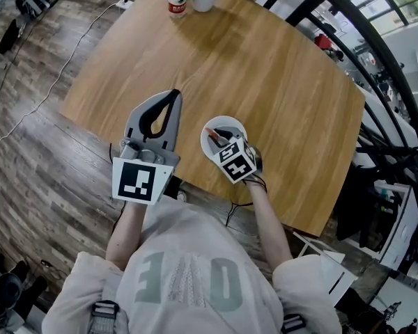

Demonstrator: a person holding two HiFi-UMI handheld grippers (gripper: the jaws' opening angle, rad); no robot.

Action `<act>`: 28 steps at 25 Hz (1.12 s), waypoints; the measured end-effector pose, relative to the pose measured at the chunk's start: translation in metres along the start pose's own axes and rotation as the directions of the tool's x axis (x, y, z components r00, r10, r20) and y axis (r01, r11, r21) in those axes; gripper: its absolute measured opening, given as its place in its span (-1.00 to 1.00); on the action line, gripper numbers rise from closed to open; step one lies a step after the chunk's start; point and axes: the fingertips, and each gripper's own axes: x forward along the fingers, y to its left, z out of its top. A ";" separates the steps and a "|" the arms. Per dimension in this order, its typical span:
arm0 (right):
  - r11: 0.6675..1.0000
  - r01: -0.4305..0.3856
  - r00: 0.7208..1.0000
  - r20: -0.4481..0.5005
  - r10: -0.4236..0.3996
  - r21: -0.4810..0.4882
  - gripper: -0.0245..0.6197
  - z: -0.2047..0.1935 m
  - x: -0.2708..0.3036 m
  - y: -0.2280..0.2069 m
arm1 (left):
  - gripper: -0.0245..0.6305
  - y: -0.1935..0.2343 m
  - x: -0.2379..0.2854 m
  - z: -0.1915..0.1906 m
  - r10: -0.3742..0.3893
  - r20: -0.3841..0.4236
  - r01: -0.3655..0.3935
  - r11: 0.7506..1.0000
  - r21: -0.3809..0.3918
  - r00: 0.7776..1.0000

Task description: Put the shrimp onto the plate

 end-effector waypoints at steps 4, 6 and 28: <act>1.000 0.020 1.000 0.018 -0.020 -0.010 -0.68 0.005 -0.008 0.000 | -0.90 0.000 -0.003 -0.002 0.001 0.003 -0.001 1.000 0.001 1.000; 0.999 0.050 0.997 0.067 -0.049 0.000 -0.68 0.017 -0.021 -0.005 | -0.90 -0.002 -0.005 -0.001 0.000 0.008 0.000 1.000 -0.001 1.000; 0.736 0.442 0.333 0.669 -0.665 0.512 -0.83 0.129 -0.323 -0.009 | -0.90 -0.088 -0.016 0.100 -0.237 0.217 0.213 0.969 0.128 0.947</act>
